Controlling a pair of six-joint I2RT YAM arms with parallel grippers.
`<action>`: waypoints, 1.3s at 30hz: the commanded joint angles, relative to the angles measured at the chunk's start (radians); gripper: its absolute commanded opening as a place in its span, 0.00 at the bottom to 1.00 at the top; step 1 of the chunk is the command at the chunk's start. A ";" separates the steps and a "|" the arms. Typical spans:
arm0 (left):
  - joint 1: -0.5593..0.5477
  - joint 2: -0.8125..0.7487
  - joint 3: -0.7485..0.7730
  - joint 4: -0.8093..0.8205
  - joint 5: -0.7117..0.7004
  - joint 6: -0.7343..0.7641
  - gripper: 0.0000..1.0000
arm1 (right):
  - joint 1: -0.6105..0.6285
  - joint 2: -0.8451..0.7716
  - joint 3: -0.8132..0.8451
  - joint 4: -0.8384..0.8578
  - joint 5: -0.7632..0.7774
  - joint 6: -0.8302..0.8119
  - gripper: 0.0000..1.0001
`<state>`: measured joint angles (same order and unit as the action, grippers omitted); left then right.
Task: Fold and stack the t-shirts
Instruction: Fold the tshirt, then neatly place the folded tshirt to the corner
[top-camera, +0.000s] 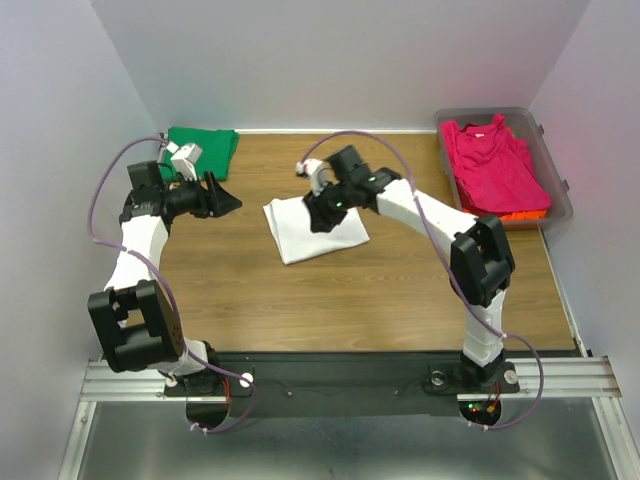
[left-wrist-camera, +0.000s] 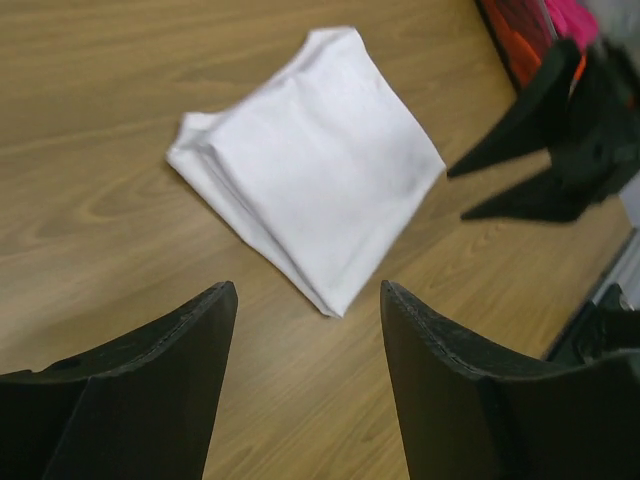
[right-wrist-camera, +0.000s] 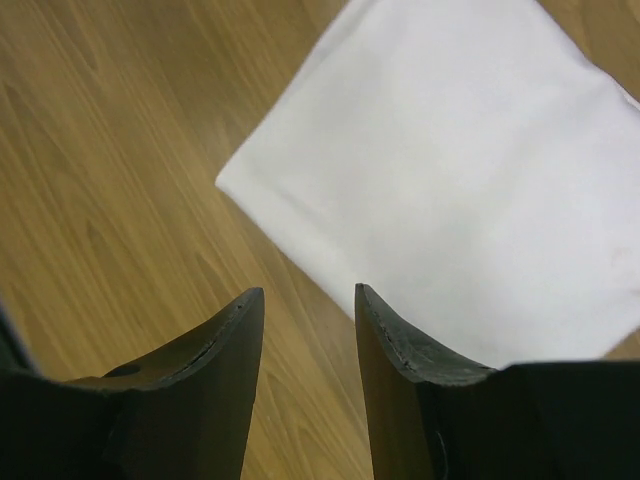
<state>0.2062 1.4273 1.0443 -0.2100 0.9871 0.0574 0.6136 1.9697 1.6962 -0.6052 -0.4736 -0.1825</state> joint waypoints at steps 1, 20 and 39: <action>0.035 -0.022 0.043 -0.037 -0.070 -0.021 0.71 | 0.164 0.034 0.017 0.065 0.300 -0.098 0.47; 0.050 -0.065 -0.124 0.012 -0.159 -0.030 0.71 | 0.348 0.245 0.043 0.193 0.512 -0.212 0.47; -0.046 0.080 -0.303 0.404 -0.310 -0.559 0.94 | 0.291 0.218 0.123 0.206 0.366 -0.071 0.01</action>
<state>0.2035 1.4822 0.7578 0.0334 0.7139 -0.3584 0.9253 2.2154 1.7653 -0.4397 -0.0582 -0.3138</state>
